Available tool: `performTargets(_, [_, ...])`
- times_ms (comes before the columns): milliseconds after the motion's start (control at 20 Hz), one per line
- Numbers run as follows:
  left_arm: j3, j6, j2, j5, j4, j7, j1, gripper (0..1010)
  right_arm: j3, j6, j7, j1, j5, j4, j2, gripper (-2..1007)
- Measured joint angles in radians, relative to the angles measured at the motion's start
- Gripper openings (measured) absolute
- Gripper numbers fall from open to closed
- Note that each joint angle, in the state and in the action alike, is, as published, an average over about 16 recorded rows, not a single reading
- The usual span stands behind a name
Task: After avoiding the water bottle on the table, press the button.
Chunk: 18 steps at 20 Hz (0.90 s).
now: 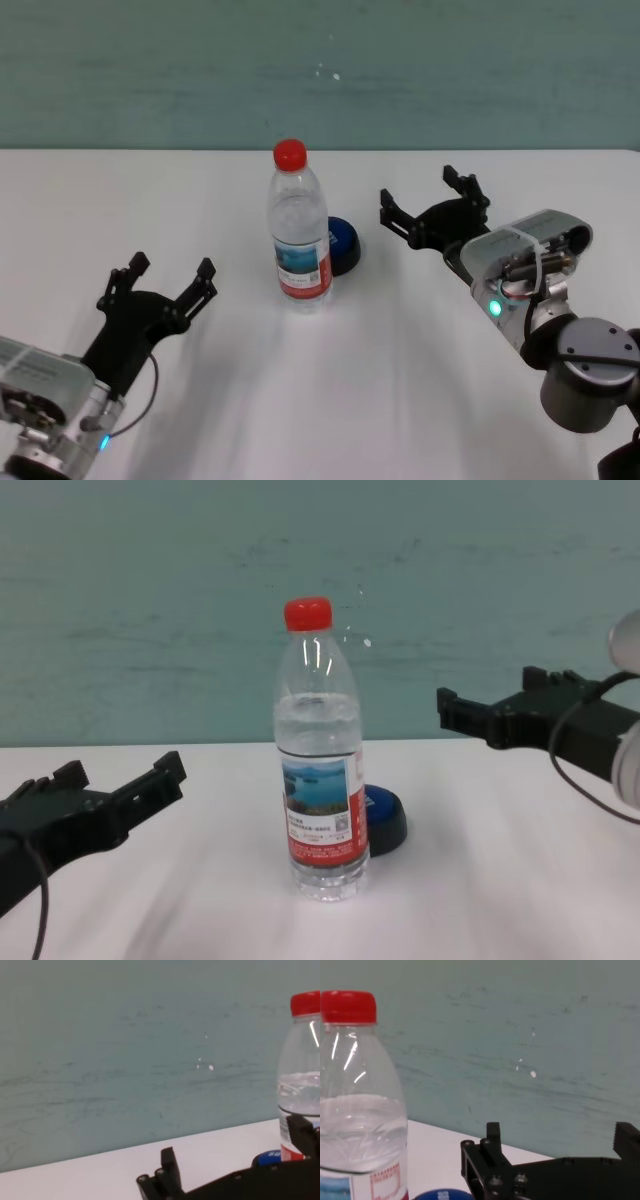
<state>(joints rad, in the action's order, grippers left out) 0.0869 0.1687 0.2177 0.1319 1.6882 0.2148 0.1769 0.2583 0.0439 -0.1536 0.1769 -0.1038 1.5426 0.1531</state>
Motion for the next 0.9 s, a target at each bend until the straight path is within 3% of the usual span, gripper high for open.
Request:
performTargets(350, [0.0, 0.0, 0.0, 0.0, 0.0, 0.0, 0.0, 1010, -0.005, -0.006, 0.042, -0.091, 0.053, 0.083, -0.018, 1004])
performTargets(900, [0.0, 0.0, 0.0, 0.0, 0.0, 0.0, 0.0, 1010, 0.003, -0.023, 0.076, -0.194, 0.13, 0.139, -0.051, 1004])
